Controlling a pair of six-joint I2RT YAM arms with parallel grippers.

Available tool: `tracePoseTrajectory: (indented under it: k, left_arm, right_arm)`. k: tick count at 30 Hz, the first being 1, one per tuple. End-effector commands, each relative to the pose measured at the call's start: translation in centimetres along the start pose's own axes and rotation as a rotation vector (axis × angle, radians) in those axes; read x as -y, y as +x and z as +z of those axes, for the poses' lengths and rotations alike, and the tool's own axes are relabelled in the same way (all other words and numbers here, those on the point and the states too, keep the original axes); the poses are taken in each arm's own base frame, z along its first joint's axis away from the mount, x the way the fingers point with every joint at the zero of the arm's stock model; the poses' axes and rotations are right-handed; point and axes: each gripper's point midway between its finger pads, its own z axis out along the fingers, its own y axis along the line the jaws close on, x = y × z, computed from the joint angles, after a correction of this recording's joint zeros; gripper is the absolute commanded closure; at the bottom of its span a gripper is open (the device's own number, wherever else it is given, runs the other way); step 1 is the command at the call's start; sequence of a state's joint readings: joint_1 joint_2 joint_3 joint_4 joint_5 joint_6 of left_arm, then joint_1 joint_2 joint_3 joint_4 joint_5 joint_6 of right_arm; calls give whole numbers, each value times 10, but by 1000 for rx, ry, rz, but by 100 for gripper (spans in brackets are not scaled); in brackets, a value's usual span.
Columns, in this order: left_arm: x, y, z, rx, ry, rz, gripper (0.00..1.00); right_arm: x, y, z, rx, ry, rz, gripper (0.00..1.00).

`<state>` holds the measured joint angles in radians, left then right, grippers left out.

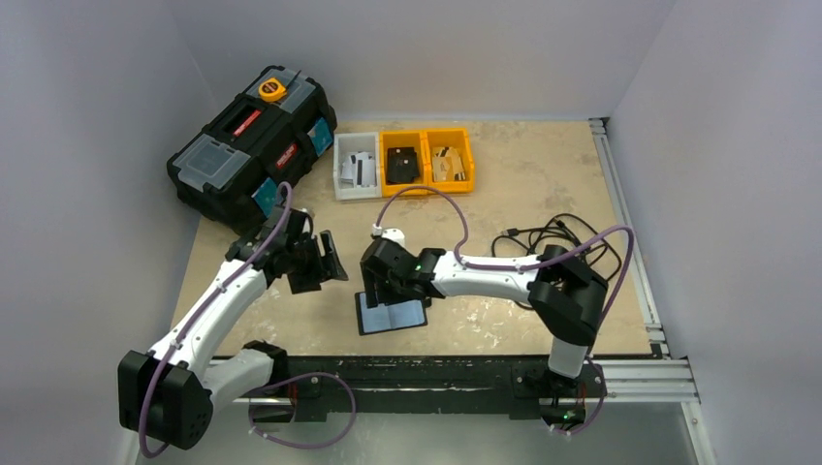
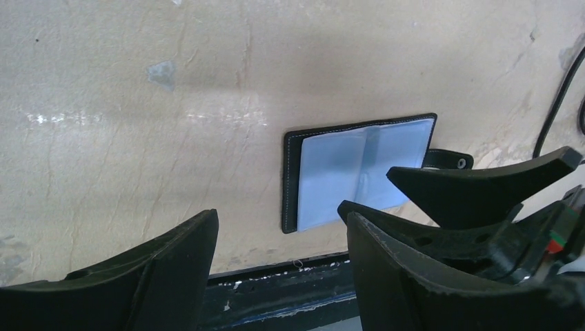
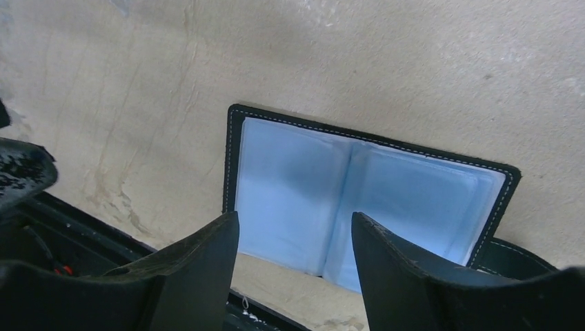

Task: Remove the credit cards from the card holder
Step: Close the card holder at the center of the board.

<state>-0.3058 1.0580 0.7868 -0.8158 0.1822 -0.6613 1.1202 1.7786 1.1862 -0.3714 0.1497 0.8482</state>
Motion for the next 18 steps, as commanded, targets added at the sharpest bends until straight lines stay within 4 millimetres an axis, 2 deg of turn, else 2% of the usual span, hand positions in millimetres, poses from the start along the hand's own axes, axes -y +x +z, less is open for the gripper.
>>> tracePoseTrajectory:
  k: [1,10,18]
  left_arm:
    - [-2,-4,-3,27,19,-48,32]
    - [-3,0,1,13,29,-61,32]
    - [-3,4,5,-8,35,-72,33]
  right_arm:
    - [-4,-2,-1,22,77,-48,40]
    - [-9,15,16,-13,175,-131,41]
    - [14,39,33,-92,269,-156,40]
